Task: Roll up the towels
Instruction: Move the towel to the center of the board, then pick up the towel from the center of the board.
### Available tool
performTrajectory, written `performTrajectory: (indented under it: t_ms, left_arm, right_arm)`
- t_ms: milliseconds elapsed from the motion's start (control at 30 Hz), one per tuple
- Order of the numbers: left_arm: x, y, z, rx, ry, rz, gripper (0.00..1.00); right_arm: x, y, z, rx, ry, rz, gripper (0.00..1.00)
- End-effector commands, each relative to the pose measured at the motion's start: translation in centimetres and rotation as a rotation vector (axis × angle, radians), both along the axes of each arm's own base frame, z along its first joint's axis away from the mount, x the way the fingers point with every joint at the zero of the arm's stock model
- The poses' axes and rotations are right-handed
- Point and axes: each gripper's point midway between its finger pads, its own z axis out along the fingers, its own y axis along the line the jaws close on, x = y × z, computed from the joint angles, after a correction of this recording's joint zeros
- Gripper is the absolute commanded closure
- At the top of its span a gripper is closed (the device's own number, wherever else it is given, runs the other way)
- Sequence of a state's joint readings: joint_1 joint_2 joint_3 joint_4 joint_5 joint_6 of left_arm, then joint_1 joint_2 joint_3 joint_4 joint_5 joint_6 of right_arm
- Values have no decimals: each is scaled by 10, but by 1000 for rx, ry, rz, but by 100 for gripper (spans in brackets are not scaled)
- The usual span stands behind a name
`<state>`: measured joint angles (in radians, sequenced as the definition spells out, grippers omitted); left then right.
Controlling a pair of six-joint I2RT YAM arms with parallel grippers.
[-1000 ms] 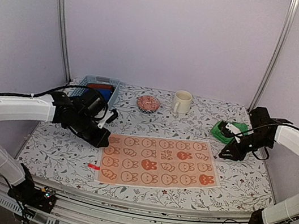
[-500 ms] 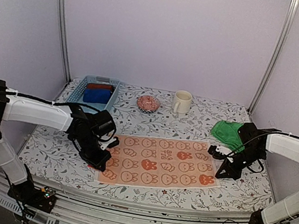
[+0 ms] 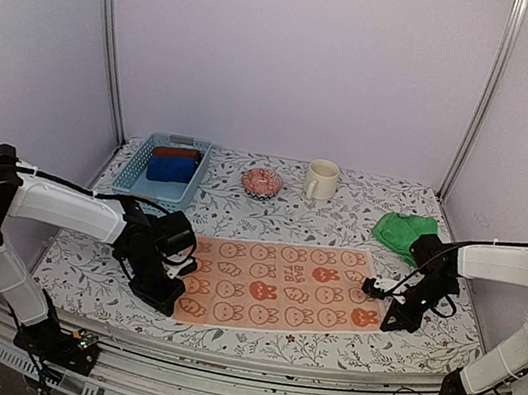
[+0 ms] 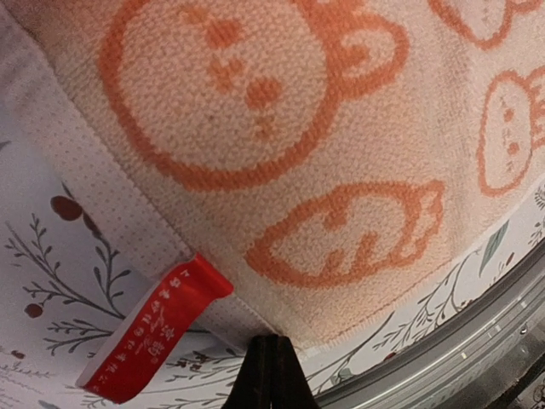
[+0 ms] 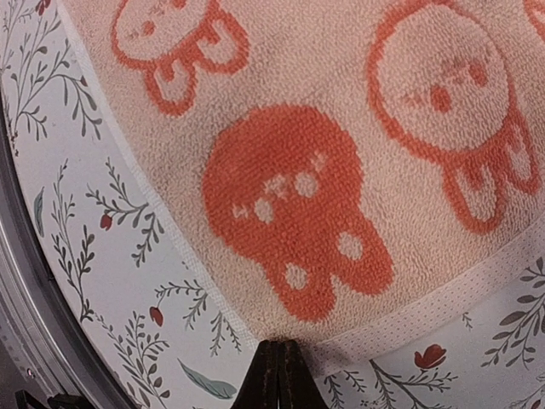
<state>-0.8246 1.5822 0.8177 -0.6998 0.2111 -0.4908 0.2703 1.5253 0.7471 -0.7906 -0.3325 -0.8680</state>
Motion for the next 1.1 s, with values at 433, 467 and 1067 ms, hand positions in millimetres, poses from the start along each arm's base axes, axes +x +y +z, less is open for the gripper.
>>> performTrajectory:
  t_ms: [433, 467, 1067]
  left_arm:
    - [-38, 16, -3, 32, 119, 5, 100]
    - [-36, 17, -1, 39, 112, 2, 100]
    - [79, 15, 93, -62, -258, 56, 100]
  right_arm:
    - [-38, -19, 7, -141, 30, 51, 95]
    - [-37, -17, 9, -133, 29, 52, 95]
    - [79, 30, 137, 195, -252, -172, 70]
